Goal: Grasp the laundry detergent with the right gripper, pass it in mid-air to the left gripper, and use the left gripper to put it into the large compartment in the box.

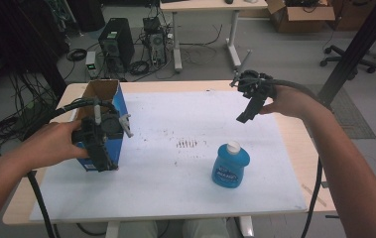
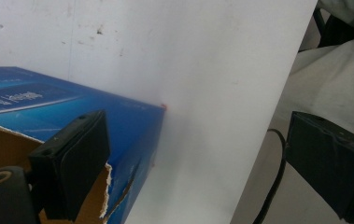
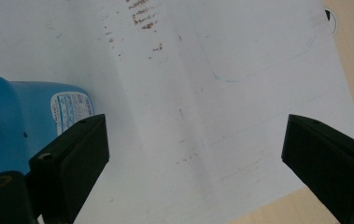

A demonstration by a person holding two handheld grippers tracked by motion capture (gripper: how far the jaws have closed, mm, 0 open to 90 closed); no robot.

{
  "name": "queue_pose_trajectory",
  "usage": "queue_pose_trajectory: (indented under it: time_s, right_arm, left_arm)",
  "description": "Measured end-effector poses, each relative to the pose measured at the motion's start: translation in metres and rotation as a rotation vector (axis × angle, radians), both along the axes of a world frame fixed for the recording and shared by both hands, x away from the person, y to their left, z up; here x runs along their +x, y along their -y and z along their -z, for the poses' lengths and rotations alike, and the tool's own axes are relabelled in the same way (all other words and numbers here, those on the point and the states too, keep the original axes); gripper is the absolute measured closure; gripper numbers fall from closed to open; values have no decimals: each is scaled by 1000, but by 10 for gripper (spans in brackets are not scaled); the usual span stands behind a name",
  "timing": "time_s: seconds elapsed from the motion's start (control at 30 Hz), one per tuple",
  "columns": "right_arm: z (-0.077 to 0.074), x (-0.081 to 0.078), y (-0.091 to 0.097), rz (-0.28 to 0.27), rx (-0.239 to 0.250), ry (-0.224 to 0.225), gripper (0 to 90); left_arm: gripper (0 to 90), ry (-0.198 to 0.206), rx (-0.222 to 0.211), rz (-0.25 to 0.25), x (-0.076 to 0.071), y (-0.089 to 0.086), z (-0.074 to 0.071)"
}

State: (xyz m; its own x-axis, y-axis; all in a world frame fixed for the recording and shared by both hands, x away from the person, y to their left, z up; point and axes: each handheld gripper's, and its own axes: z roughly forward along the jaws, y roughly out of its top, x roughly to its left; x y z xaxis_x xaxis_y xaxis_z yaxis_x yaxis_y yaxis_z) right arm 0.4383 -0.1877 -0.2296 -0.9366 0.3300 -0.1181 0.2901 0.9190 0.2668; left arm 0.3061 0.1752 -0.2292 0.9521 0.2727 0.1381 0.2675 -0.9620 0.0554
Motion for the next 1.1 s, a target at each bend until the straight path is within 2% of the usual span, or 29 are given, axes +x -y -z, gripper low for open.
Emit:
queue_pose_trajectory:
  time_s: [0.3,0.33,0.57,0.87,1.1]
  right_arm:
    - [-3,-2,1,3,7,8,68]
    - [-4,-3,2,0,2,11,68]
    - [-10,-7,9,9,19,18,63]
    - [-22,-19,24,38,18,28,54]
    - [-26,-34,35,38,10,42,55]
  left_arm:
    - [71,4,-12,-7,-1,1,-2]
    - [70,5,-1,2,0,2,-3]
    - [68,-1,-9,3,1,6,-2]
    - [69,11,-7,9,2,10,-4]
    - [72,19,4,16,5,18,-3]
